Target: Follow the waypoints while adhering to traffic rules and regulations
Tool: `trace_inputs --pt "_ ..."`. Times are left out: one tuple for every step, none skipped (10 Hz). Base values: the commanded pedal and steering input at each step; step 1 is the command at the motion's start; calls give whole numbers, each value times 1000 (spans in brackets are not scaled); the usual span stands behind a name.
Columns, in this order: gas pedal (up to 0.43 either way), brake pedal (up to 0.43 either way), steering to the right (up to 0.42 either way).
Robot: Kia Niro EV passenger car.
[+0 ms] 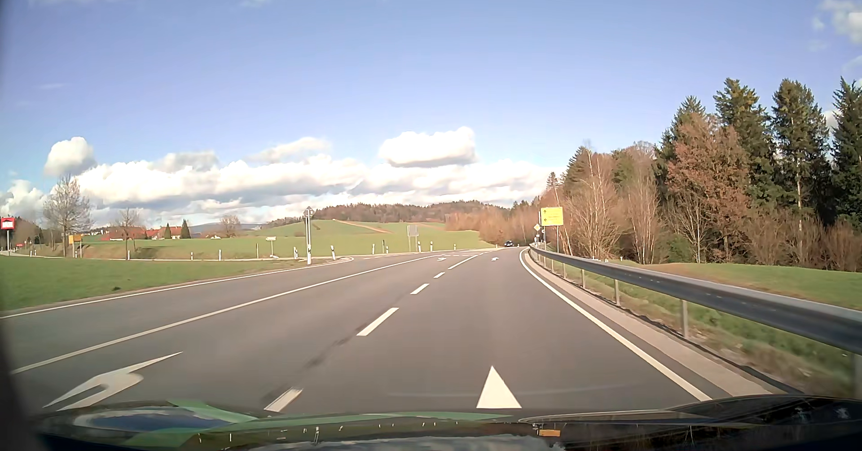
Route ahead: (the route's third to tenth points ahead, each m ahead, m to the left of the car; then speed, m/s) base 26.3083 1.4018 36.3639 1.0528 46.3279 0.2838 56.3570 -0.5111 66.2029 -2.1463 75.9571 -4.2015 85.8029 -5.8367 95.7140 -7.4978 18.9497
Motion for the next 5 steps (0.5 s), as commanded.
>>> trace_inputs --pt "150 0 13" --pt "150 0 12" --pt "150 0 12" --pt "150 0 13" --pt "150 0 13"
